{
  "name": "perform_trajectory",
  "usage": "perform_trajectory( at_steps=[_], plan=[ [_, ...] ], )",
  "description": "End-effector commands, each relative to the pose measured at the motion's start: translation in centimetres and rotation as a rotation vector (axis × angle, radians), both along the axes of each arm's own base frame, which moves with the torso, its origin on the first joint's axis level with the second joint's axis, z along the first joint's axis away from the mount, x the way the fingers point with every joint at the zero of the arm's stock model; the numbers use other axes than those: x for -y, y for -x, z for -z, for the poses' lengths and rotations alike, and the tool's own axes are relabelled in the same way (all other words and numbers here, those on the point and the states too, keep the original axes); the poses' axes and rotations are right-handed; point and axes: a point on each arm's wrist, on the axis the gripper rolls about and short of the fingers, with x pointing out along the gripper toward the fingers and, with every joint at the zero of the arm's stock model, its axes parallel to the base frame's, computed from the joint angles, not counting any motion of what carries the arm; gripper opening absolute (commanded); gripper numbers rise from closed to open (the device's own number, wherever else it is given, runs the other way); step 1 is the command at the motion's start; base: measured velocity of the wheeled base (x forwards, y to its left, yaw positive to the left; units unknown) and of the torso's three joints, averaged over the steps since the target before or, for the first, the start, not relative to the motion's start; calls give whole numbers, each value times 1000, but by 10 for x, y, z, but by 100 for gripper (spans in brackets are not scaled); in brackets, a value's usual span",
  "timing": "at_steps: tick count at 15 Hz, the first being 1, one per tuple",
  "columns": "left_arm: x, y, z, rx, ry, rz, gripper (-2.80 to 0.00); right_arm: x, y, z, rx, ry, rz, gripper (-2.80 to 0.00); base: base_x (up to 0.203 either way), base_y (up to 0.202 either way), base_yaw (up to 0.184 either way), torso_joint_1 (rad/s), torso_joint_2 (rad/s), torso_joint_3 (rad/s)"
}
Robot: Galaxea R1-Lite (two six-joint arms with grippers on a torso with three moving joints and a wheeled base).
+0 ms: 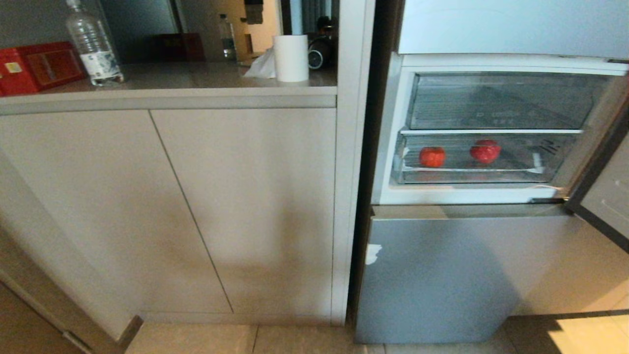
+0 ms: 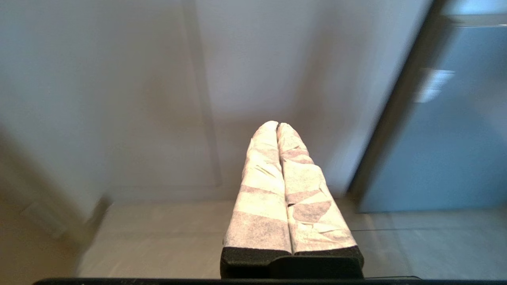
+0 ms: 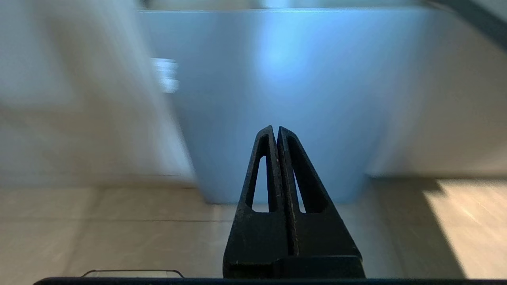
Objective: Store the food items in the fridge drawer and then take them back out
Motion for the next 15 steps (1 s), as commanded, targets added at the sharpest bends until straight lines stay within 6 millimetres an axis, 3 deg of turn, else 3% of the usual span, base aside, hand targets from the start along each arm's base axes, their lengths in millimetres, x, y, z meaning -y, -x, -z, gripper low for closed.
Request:
perform_trajectory(
  at_steps=[1, 4, 7, 10, 11, 13, 14, 15],
  plan=[
    [0, 0, 0, -2, 0, -1, -280, 0, 0, 0, -2, 1, 0, -280, 4, -6, 180, 2, 0, 10],
    [0, 0, 0, -2, 0, -1, -280, 0, 0, 0, -4, 32, -9, -280, 3, -7, 151, 3, -1, 2],
    [0, 0, 0, -2, 0, -1, -280, 0, 1, -6, 21, 82, -11, -280, 0, -1, 27, 2, 1, 1],
    [0, 0, 0, -2, 0, -1, -280, 0, -3, -57, 36, 51, -12, -280, 0, 0, 0, 0, 0, 0],
    [0, 0, 0, -2, 0, -1, -280, 0, -16, -75, -18, 36, -18, -280, 0, 0, 0, 0, 0, 0],
    [0, 0, 0, -2, 0, -1, -280, -1, -62, -107, -148, -1, -35, -280, 0, 0, 0, 0, 0, 0],
    [0, 0, 0, -2, 0, -1, -280, -1, -87, -118, -181, -16, -44, 0, 0, 0, 0, 0, 0, 0],
    [0, 0, 0, -2, 0, -1, -280, -2, -116, -124, -217, -26, -55, 0, 0, 0, 0, 0, 0, 0]
  ],
)
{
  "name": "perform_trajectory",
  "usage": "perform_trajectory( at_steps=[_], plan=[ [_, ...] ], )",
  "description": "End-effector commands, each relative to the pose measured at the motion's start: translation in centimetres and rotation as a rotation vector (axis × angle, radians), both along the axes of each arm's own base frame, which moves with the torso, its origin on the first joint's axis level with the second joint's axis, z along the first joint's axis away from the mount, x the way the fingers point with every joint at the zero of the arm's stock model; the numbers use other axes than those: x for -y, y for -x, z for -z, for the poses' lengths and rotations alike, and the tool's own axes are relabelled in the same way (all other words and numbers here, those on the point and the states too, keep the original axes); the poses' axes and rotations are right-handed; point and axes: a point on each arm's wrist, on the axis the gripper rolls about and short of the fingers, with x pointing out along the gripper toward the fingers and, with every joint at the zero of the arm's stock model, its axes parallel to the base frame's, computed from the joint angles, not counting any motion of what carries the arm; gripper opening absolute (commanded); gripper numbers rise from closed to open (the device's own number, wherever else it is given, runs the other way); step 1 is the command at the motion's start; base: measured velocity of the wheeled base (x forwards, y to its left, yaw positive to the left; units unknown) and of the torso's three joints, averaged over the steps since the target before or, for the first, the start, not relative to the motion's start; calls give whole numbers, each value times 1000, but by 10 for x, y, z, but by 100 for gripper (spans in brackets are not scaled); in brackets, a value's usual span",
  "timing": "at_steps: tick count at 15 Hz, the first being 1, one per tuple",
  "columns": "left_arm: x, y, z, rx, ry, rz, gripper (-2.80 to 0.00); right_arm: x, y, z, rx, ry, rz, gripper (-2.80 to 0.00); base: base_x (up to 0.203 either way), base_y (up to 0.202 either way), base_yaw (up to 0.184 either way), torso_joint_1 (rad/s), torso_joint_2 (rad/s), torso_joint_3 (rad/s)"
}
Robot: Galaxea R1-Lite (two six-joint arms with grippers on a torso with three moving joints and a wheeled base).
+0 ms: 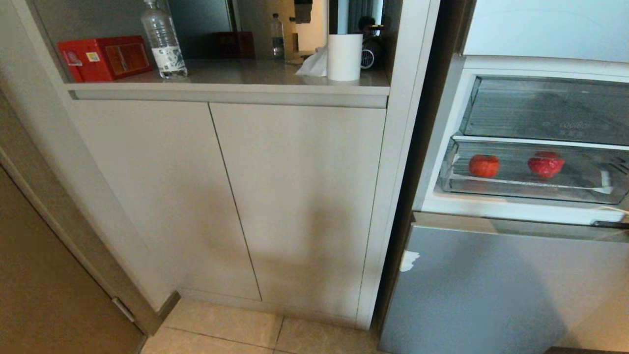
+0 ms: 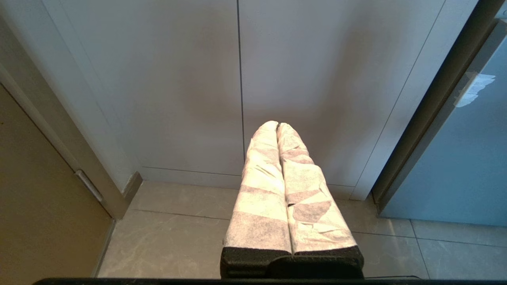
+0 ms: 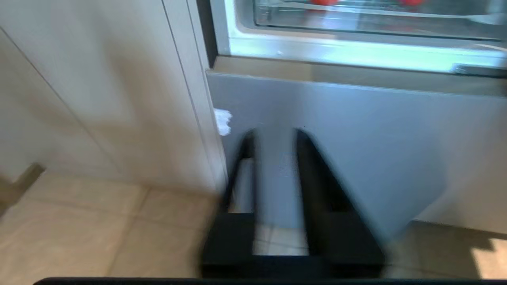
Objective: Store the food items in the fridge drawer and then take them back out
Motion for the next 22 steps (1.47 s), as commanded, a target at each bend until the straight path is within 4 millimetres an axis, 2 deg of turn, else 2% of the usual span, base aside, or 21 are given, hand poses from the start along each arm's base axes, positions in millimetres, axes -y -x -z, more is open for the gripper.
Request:
perform_trajectory(
  at_steps=[1, 3, 5, 7, 9, 11, 13, 20, 22],
  plan=[
    [0, 0, 0, 0, 0, -1, -280, -2, -95, -8, -225, -14, -21, 0, 0, 0, 0, 0, 0, 0],
    [0, 0, 0, 0, 0, -1, -280, -7, -158, -5, -261, -25, -49, 0, 0, 0, 0, 0, 0, 0],
    [0, 0, 0, 0, 0, -1, -280, -13, -209, 1, -238, -32, -72, 0, 0, 0, 0, 0, 0, 0],
    [0, 0, 0, 0, 0, -1, -280, -17, -250, 6, -167, -36, -80, 0, 0, 0, 0, 0, 0, 0],
    [0, 0, 0, 0, 0, -1, -280, -20, -280, 15, -88, -37, -67, 0, 0, 0, 0, 0, 0, 0],
    [0, 0, 0, 0, 0, -1, -280, -19, -300, 21, 11, -37, -36, 0, 0, 0, 0, 0, 0, 0],
    [0, 0, 0, 0, 0, -1, -280, -18, -309, 22, 53, -34, -10, 0, 0, 0, 0, 0, 0, 0],
    [0, 0, 0, 0, 0, -1, -280, -21, -356, 39, 95, -37, 34, 0, 0, 0, 0, 0, 0, 0],
    [0, 0, 0, 0, 0, -1, -280, -21, -361, 40, 99, -37, 45, 0, 0, 0, 0, 0, 0, 0]
  ],
)
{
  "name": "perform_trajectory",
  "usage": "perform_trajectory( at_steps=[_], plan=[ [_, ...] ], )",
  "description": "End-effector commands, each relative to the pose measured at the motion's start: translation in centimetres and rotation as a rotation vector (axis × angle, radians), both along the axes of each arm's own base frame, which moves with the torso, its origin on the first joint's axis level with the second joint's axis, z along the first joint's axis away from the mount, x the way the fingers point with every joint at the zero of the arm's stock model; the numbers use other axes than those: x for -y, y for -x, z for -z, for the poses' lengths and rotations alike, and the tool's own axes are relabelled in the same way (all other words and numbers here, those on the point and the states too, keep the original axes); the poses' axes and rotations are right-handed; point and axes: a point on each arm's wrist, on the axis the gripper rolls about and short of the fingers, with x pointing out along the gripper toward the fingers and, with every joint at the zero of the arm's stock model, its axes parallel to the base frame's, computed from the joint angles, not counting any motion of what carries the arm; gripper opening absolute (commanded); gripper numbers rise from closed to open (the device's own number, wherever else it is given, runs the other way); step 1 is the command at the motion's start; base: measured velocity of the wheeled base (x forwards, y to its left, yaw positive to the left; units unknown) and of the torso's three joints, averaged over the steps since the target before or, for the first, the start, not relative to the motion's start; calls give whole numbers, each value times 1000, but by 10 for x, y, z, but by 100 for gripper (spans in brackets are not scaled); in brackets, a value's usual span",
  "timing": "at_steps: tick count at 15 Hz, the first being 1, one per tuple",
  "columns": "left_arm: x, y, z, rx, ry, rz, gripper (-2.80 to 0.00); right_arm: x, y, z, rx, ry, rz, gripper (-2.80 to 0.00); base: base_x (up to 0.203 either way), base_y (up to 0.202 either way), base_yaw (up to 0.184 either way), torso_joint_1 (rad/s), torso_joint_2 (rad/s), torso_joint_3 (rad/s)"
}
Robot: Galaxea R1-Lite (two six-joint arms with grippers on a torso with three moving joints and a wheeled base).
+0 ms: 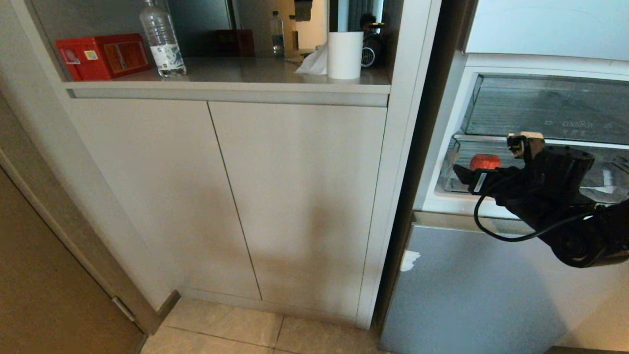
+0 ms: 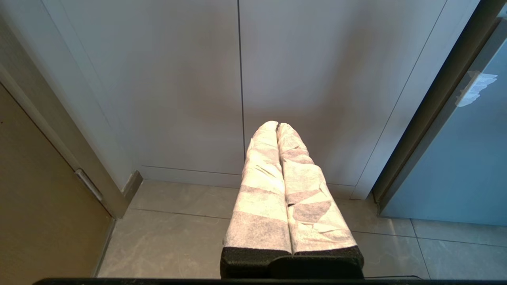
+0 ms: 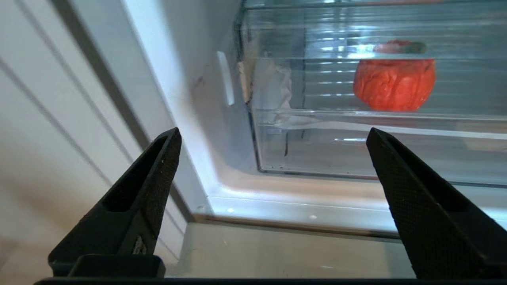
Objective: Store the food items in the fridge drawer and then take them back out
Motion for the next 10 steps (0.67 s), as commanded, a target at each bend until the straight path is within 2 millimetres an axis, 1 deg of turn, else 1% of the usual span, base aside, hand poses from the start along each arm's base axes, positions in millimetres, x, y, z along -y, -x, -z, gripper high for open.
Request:
perform_trajectory(
  at_steps=[1, 3, 10],
  plan=[
    [0, 0, 0, 0, 0, -1, -280, -1, -20, 7, 13, -2, 21, 0, 0, 0, 0, 0, 0, 0],
    [0, 0, 0, 0, 0, -1, -280, -1, -35, 10, 31, -4, 45, 0, 0, 0, 0, 0, 0, 0],
    [0, 0, 0, 0, 0, -1, -280, -2, -59, 12, 71, -11, 62, 0, 0, 0, 0, 0, 0, 0]
  ],
)
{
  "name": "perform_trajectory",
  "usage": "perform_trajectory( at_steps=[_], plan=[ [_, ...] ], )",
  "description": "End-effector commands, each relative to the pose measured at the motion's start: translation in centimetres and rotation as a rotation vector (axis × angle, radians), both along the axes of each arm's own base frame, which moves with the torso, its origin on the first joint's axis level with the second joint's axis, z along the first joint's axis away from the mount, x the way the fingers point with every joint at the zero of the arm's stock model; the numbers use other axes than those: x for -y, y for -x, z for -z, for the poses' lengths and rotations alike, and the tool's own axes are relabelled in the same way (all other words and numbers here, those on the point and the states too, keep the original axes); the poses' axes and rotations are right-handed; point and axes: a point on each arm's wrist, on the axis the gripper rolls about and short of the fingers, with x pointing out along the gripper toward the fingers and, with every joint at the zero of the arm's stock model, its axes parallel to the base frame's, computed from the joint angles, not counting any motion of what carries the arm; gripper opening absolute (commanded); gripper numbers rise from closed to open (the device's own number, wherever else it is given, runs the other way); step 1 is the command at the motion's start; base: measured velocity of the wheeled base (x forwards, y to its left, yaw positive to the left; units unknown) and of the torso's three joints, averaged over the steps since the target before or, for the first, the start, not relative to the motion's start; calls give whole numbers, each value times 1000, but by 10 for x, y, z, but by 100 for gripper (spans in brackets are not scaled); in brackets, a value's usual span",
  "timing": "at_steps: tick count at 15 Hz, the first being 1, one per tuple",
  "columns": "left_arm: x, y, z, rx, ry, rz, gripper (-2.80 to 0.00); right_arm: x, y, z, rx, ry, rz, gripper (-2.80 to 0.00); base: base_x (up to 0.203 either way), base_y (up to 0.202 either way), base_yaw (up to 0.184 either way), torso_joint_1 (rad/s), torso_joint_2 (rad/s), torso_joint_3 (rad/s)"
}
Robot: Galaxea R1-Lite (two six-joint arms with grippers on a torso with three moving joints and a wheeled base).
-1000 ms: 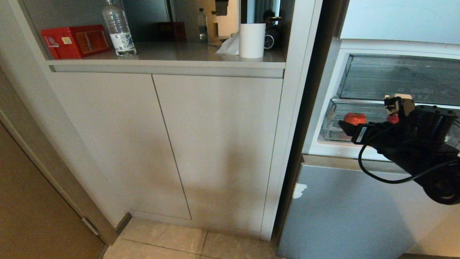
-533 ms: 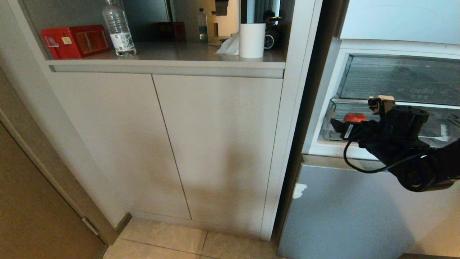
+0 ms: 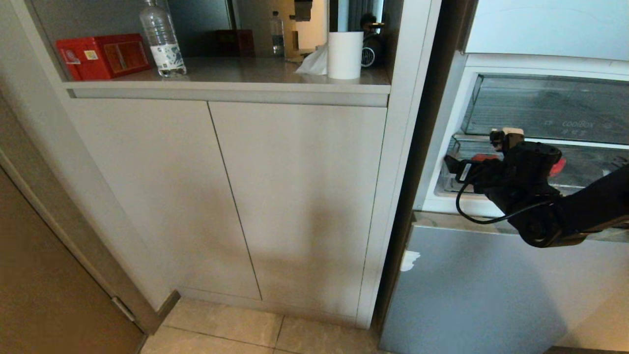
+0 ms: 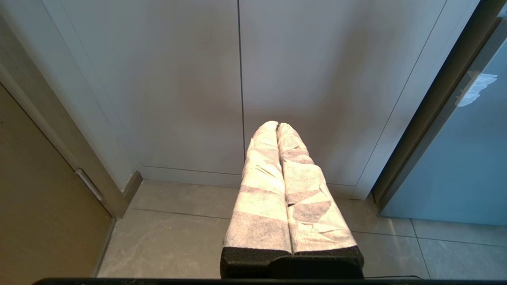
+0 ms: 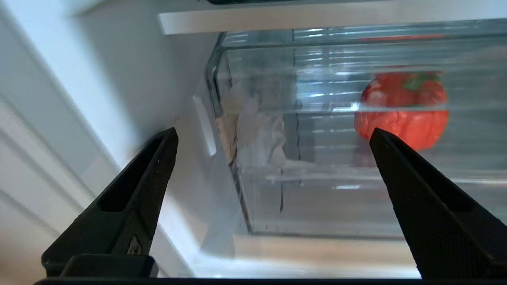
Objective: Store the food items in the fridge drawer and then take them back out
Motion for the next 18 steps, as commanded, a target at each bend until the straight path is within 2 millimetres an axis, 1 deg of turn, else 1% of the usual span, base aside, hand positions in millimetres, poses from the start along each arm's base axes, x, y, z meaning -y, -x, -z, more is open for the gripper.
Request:
perform_trajectory(
  at_steps=[1, 5, 6, 12, 16, 18],
  plan=[
    [0, 0, 0, -1, 0, -1, -280, 0, -8, 3, 14, -3, 14, 0, 0, 0, 0, 0, 0, 0],
    [0, 0, 0, -1, 0, -1, -280, -1, -14, 4, 22, -3, 13, 0, 0, 0, 0, 0, 0, 0],
    [0, 0, 0, -1, 0, -1, -280, -1, -15, 3, 25, -3, 12, -280, 0, 0, 0, 0, 0, 0],
    [0, 0, 0, -1, 0, -1, -280, -10, -19, 1, 42, -5, -7, -280, 0, 0, 0, 0, 0, 0],
    [0, 0, 0, -1, 0, -1, -280, -26, -19, -1, 49, -6, -41, -280, 0, 0, 0, 0, 0, 0],
    [0, 0, 0, -1, 0, -1, -280, -29, -18, -1, 48, -6, -48, -280, 0, 0, 0, 0, 0, 0]
  ],
)
